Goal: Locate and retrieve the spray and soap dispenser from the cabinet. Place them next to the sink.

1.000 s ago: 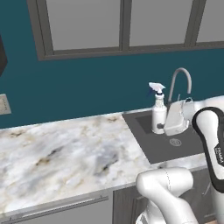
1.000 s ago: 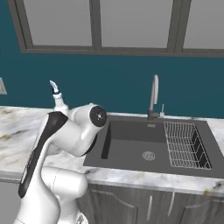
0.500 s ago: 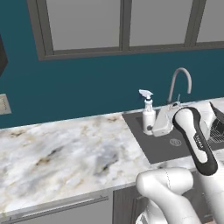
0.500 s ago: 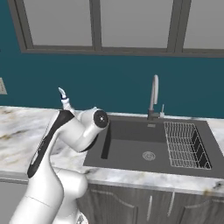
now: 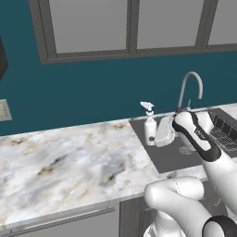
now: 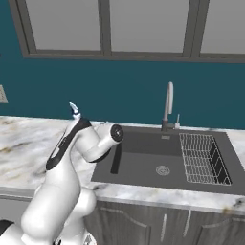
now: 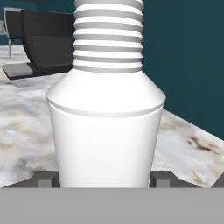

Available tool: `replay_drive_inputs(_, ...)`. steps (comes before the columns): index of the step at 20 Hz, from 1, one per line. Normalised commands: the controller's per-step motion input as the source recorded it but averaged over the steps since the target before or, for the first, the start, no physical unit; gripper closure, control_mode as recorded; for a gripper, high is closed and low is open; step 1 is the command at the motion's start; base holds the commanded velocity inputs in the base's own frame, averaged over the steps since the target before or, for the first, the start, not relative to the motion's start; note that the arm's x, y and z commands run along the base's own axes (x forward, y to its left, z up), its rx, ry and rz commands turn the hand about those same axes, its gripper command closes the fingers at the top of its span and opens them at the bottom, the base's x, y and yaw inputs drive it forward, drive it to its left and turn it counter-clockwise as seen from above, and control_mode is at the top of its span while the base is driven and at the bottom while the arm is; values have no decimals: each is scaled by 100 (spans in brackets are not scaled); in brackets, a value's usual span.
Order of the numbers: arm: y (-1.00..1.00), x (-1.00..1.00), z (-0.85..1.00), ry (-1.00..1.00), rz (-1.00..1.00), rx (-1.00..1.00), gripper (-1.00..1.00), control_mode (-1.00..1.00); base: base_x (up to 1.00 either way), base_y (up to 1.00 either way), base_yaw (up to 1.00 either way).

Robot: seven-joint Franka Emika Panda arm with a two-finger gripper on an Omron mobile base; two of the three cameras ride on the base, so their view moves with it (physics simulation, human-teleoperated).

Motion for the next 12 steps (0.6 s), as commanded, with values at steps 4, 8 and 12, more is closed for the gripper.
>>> replay_drive_inputs(4, 1, 43, -47, -2, 8, 2, 100, -100, 0, 0, 0)
replay_drive_inputs(8, 0, 42, -46, 0, 7, 2, 100, -100, 0, 0, 0)
replay_drive_inputs(12, 1, 40, -40, 0, 5, 0, 100, -100, 0, 0, 0)
